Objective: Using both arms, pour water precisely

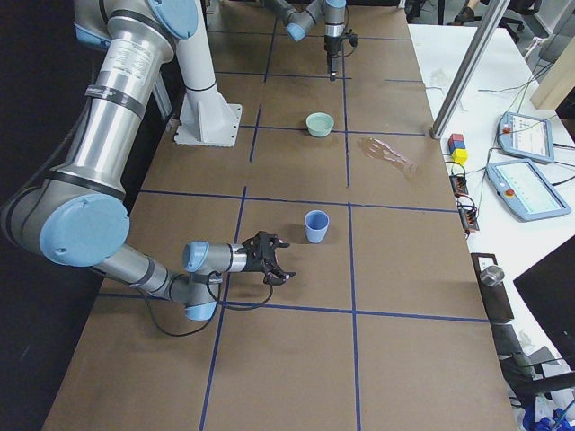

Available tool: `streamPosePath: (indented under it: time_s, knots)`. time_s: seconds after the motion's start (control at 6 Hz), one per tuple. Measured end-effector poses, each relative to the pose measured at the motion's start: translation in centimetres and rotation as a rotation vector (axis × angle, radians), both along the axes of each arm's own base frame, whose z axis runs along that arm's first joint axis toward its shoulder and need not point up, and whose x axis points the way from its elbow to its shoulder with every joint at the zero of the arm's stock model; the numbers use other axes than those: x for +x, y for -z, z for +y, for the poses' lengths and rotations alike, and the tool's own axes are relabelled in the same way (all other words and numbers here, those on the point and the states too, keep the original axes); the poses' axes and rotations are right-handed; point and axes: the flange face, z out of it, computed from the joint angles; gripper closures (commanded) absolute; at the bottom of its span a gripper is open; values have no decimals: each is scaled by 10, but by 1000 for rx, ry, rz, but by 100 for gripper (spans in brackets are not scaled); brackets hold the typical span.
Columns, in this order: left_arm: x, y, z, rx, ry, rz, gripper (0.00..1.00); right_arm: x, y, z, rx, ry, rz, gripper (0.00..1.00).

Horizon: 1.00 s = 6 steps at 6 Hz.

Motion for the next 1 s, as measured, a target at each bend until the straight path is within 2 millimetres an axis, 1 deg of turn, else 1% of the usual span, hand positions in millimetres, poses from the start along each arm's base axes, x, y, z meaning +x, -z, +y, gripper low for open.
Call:
streamPosePath:
  time_s: [0.17,0.33,0.67,0.83,1.0]
  knots:
    - [0,2,0,1,2,2,0,21,0,-22,-35,20,22,0]
    - [2,5,0,-3,4,5,0,46,4,-48,-66,42,35,0]
    - [4,8,1,-11,9,10,0,116,19,-98,-160,101,50,0]
    - [5,9,1,-8,12,7,0,149,36,-120,-218,158,59,0]
    - [8,9,2,-4,15,3,0,169,59,-137,-278,224,80,0]
